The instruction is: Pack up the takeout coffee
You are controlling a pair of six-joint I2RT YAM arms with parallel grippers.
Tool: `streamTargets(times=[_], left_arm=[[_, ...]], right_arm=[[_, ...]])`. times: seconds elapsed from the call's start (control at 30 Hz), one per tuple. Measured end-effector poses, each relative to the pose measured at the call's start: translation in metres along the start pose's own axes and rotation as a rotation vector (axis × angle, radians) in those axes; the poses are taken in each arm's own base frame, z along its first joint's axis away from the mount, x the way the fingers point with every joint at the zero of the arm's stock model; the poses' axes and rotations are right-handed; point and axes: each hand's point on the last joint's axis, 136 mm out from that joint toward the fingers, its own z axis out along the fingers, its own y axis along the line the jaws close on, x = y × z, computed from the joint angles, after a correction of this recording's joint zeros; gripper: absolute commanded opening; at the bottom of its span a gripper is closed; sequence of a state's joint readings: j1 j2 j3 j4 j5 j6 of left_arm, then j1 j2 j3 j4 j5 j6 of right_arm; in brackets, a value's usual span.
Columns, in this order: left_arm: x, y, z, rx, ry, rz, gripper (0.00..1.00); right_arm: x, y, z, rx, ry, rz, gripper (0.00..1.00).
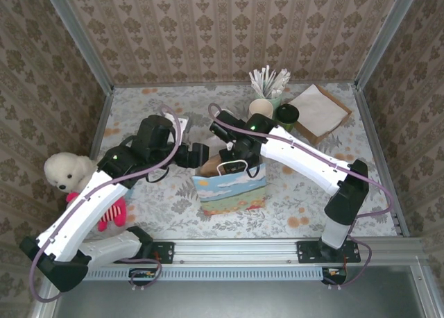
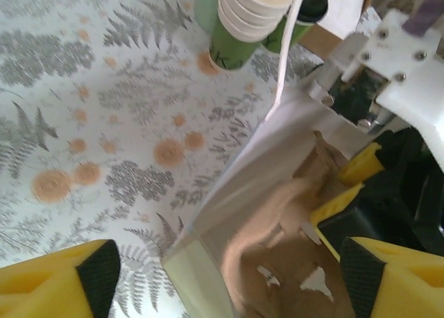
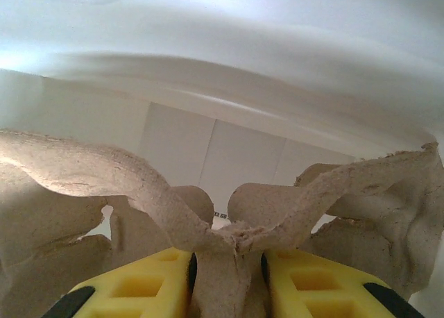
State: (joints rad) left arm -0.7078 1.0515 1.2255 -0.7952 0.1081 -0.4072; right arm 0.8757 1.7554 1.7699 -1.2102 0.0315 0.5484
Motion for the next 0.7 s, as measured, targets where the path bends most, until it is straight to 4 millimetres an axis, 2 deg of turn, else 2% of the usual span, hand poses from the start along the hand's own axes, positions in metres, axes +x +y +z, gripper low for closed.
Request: streamTargets(times=[0.27,0.43,0.47,0.7], left_arm=[[0.017,0.006,0.018,-0.047,0.104,-0.030,0.28],[0.012,0.002,0.018,-0.083,0.046,-0.019,0.03],[0.012,0.001,0.017,-0.085,0.029,-0.020,0.00],[0.014,0.003,0.016,-0.080,-0.032,-0.060,0.00]], right_arm=[[0.003,-0.002,0.002,0.038,-0.011,-0.014,0.29],[0.005,0.010,0.005,-0.018,-0.003,0.012,0.29],[0.004,0.013,0.005,-0.033,-0.003,0.025,0.29],[0.001,0.016,0.001,-0.043,0.013,0.104,0.28]])
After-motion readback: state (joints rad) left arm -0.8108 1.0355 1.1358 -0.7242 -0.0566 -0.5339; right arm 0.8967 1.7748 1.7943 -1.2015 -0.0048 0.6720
